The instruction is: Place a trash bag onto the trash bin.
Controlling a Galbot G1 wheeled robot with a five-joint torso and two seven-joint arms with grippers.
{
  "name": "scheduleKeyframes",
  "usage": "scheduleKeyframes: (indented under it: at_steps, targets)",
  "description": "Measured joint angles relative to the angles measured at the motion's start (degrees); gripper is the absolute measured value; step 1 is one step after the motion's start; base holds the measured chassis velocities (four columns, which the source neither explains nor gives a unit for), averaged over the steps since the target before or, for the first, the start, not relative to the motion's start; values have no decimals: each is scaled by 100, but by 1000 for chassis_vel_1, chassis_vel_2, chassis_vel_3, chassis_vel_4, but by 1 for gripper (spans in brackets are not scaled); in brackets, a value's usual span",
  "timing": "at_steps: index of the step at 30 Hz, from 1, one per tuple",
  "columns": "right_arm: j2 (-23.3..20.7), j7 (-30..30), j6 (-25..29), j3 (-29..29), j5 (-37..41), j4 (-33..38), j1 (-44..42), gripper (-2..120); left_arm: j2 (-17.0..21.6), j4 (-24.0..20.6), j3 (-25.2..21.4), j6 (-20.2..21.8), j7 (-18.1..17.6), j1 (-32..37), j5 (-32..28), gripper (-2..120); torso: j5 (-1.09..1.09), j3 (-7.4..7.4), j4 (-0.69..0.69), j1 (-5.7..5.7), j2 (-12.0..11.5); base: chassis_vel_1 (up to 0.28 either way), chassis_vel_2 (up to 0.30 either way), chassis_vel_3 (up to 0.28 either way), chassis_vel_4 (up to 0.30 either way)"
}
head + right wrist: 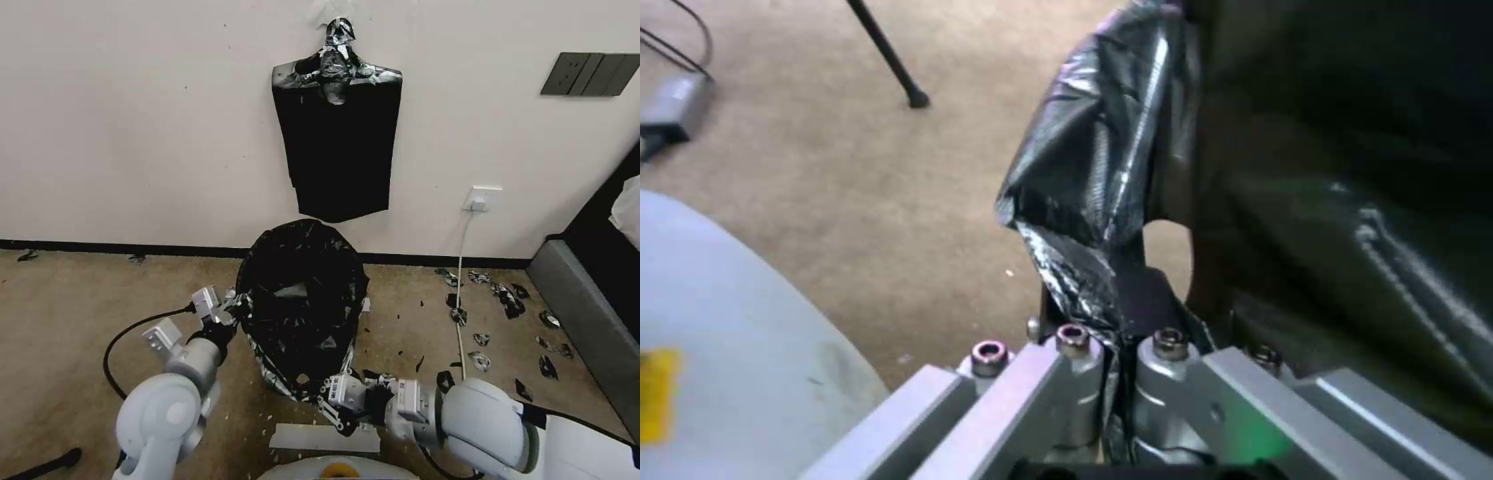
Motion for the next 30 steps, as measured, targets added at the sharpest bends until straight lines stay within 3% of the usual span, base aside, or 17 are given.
scheduleKeyframes:
  at_steps: [30]
  targets:
    - [899,224,738,549,-483,-2372,1,0,-267,-420,-83,254,6,341,-243,3,0,0,0,0,0,0,0,0,0]
